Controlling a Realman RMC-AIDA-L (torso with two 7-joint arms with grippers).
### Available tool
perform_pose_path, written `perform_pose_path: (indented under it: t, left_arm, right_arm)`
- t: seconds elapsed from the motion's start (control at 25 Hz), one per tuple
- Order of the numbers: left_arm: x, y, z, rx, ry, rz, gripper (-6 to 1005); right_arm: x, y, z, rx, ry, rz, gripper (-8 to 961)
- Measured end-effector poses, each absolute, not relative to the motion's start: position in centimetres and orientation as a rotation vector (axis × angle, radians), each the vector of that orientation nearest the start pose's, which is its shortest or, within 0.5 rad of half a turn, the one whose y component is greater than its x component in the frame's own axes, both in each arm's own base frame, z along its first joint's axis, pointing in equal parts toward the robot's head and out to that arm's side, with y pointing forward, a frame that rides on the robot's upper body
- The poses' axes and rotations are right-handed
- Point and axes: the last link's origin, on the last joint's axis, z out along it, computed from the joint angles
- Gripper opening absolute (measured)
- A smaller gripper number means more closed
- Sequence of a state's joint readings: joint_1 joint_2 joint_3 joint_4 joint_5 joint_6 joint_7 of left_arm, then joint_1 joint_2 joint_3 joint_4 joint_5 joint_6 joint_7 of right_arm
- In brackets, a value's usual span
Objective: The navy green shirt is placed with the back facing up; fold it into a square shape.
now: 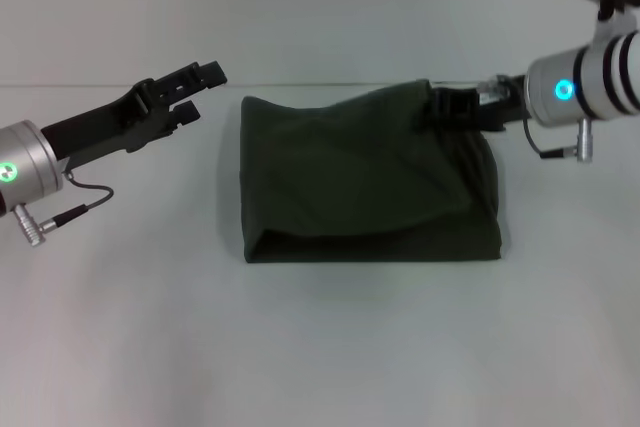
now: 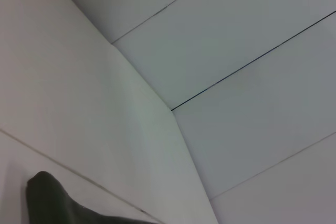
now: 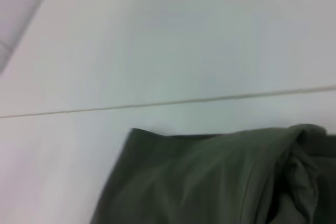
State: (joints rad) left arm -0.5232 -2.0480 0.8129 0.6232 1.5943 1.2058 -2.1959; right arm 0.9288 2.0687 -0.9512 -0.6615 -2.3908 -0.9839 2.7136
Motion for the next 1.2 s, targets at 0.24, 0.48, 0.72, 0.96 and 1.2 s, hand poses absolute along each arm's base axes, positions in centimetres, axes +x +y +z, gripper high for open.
perform_pose_path:
  t: [0.24, 0.48, 0.72, 0.96, 1.2]
  left_arm:
    - [-26.1, 38.5, 2.8, -1.970, -1.672, -1.167, 897]
    - [-26.2, 38.5, 2.7, -1.962, -1.675, -1.165, 889]
    - [-26.2, 38.5, 2.6, -1.959, -1.678, -1.166, 881]
    - [-26.1, 38.6, 2.5, -1.956, -1.680, -1.165, 873]
    - [-26.1, 38.7, 2.4, -1.946, -1.680, -1.159, 866]
  right_arm:
    - [17.0, 45.7, -0.8, -2.135, 1.545, 0.241, 122]
    - [17.9, 45.4, -0.5, -2.114, 1.554, 0.230, 121]
    - [17.1, 45.3, 0.3, -2.136, 1.520, 0.239, 127]
    - [20.0, 45.3, -0.7, -2.066, 1.549, 0.164, 165]
    - [21.1, 45.5, -1.5, -2.038, 1.543, 0.147, 203]
